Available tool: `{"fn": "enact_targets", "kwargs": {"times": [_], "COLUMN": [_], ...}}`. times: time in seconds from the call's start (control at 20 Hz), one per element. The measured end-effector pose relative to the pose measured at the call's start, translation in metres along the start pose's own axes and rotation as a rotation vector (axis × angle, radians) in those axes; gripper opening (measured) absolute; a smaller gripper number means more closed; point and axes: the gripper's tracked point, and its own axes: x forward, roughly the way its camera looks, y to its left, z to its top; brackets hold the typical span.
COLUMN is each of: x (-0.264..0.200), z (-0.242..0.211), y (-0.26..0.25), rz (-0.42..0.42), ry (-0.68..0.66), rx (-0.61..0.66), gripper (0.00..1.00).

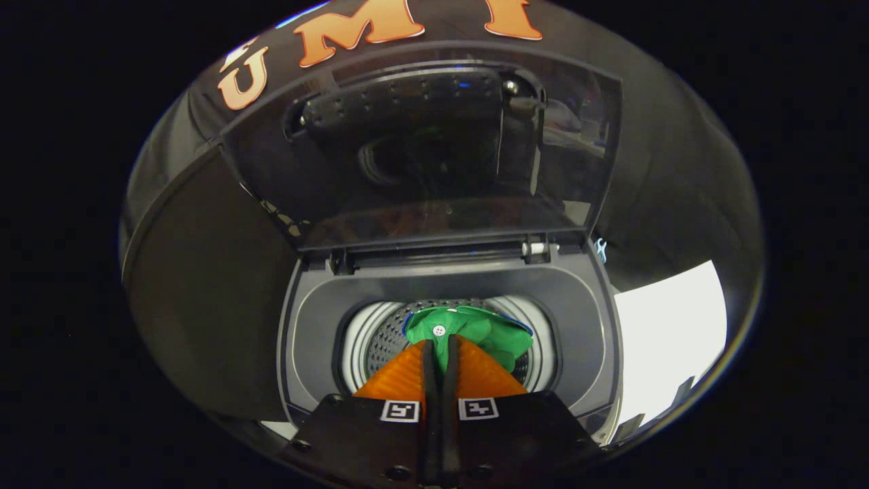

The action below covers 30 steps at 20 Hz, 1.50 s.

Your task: Put the clothes into the washing machine and then close the washing machine lid.

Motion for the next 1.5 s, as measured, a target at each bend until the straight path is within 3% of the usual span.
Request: {"fn": "enact_targets", "kwargs": {"times": [0.75,1.05,1.1,1.3,1.5], "x": [0.039,0.025,0.02,-0.009,-0.051], "z": [-0.045,-0.045,-0.045,-0.026,0.0], "y": [-0.001,-0.009,-0.008,-0.007,0.003], "rz": [-0.027,-0.044,-0.044,-0.071,-0.062], "ry": [0.171,0.17,0.168,0.12,0.045], "rx": [0.035,0.059,0.05,-0.013,-0.062], "gripper": [0.09,0.23,0.31,1.0,0.99]}}
